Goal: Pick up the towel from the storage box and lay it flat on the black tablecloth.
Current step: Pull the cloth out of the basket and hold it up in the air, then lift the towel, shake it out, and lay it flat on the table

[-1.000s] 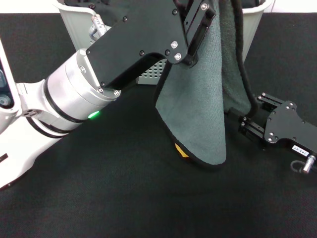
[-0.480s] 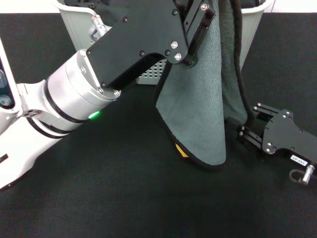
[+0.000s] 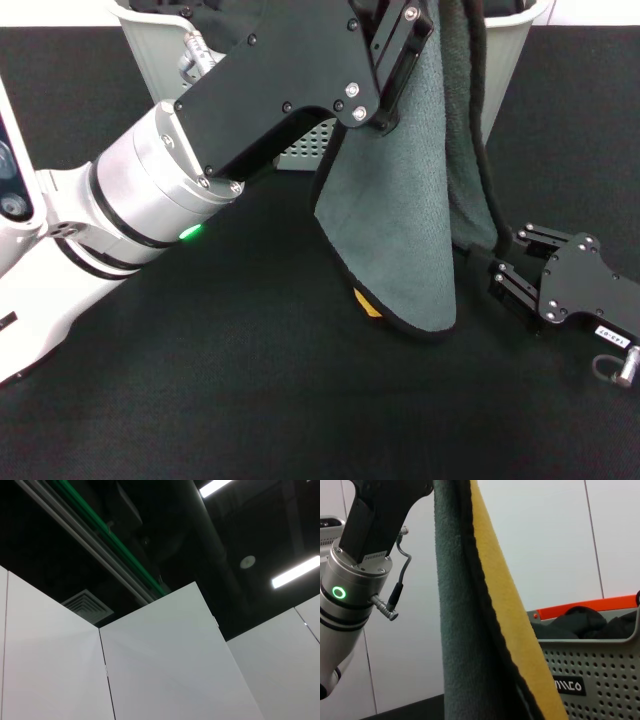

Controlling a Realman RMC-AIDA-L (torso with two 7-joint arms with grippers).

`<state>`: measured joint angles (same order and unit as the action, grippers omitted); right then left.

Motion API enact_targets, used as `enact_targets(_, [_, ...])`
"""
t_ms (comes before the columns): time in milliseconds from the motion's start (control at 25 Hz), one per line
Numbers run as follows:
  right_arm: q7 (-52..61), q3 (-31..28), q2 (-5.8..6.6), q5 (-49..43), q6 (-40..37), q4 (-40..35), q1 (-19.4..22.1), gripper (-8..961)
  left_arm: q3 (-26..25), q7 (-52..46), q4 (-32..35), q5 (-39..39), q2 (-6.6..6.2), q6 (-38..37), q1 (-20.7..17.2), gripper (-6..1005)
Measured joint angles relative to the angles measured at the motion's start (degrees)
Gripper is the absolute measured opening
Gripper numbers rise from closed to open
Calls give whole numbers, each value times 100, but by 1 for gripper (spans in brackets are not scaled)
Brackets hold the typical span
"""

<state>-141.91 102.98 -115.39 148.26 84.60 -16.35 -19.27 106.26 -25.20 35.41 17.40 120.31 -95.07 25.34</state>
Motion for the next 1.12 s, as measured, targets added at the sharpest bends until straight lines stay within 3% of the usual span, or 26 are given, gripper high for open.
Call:
enact_targets(400, [-193,2,-5,0,27,1,5,228,0,-2,0,0,1,7,-33,17])
enact_targets(520, [-331,2,-7,3,70,1,35,45,0,-6,-25,0,1,7,-45,17])
enact_targets(800, [-333,-38,24,-1,407,-51,34,6,17,-364,-70,161,-36,-18,-70,18])
enact_targets(960, [-13,-57,216,16,818,-149,-3,6,-2,-907,30,389,-218,-27,-252,18])
enact_targets(1000, [126,-55,291,27,902,-242,10,6,-11,-1098,91,444,-293,-27,-322,18])
enact_targets(1040, [126,-55,291,27,902,-242,10,6,-80,-1442,218,565,-437,-29,-480,18])
enact_targets(1080, [392,-57,448,28,1059,-472,50,6,-87,-1465,228,577,-447,-30,-498,18])
enact_targets(1120, [445,-57,475,13,1083,-518,57,6,-166,-1654,313,680,-531,-32,-598,18])
